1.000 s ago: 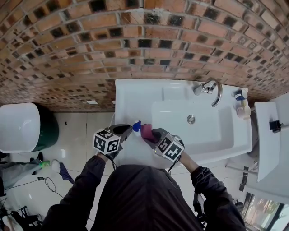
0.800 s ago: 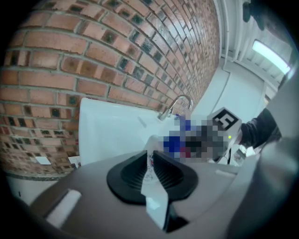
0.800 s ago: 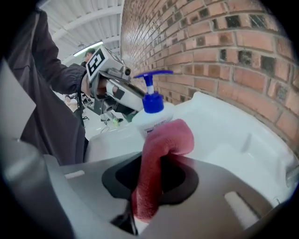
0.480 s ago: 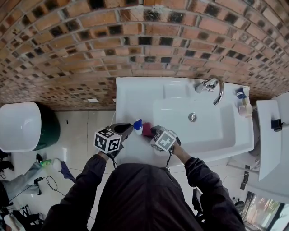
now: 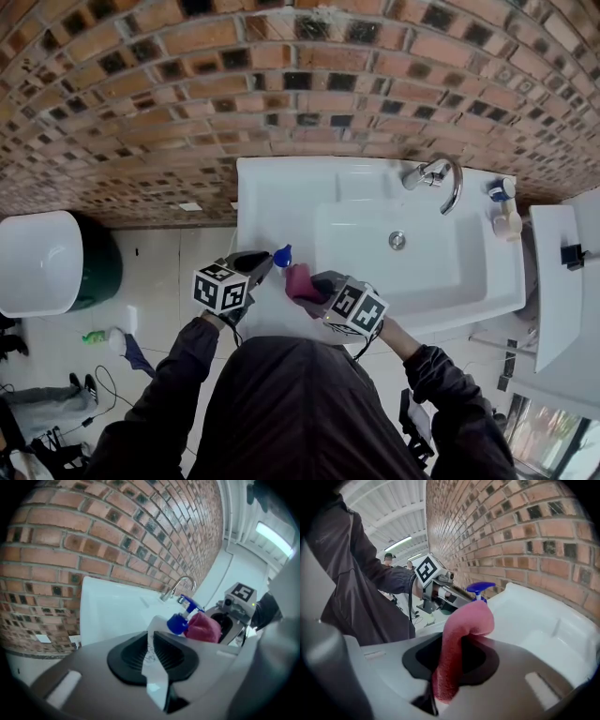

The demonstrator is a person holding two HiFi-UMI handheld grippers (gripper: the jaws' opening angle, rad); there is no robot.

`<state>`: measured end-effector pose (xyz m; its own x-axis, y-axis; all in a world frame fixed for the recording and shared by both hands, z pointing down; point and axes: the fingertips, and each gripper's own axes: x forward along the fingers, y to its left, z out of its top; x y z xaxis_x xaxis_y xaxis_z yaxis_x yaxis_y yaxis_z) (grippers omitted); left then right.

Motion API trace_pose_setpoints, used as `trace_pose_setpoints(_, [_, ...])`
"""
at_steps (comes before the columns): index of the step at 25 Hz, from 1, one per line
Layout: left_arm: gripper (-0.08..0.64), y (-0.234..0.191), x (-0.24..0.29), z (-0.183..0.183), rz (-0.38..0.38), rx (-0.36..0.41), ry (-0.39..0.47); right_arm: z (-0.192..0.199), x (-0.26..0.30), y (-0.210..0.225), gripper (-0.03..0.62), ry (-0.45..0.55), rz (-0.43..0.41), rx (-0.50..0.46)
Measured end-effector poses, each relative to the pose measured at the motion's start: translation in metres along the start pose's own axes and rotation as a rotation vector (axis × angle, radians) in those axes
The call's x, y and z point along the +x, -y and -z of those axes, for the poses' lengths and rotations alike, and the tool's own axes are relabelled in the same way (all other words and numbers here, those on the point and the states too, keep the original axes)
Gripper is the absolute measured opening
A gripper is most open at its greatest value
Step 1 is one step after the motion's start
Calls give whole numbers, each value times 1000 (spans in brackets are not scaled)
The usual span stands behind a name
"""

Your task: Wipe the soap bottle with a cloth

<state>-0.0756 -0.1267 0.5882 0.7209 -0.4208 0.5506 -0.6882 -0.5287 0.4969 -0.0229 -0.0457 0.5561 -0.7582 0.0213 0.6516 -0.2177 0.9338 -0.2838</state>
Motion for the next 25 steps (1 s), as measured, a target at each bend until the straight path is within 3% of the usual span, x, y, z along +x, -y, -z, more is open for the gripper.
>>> trace_pose_setpoints(8, [18, 3, -1, 5, -1, 5, -16, 35, 42, 16, 84, -123, -28, 36])
trace_pose_setpoints(12, [18, 4, -1, 7, -5, 1, -17, 53, 57, 17, 84, -206, -51, 5])
trace_pose_setpoints(15, [26, 6, -4, 7, -11, 9, -8, 57, 38, 12, 83, -259, -81, -111])
trace_pose_setpoints(18, [64, 10, -11, 11, -26, 64, -19, 46, -1, 48, 83, -305, 12, -306])
trace_pose_setpoints(22, [66, 25, -16, 23, -28, 152, -52, -8, -29, 105, 83, -240, 133, -478])
trace_pose_setpoints(25, [70, 30, -13, 24, -31, 132, -32, -37, -16, 120, 84, -220, 122, -590])
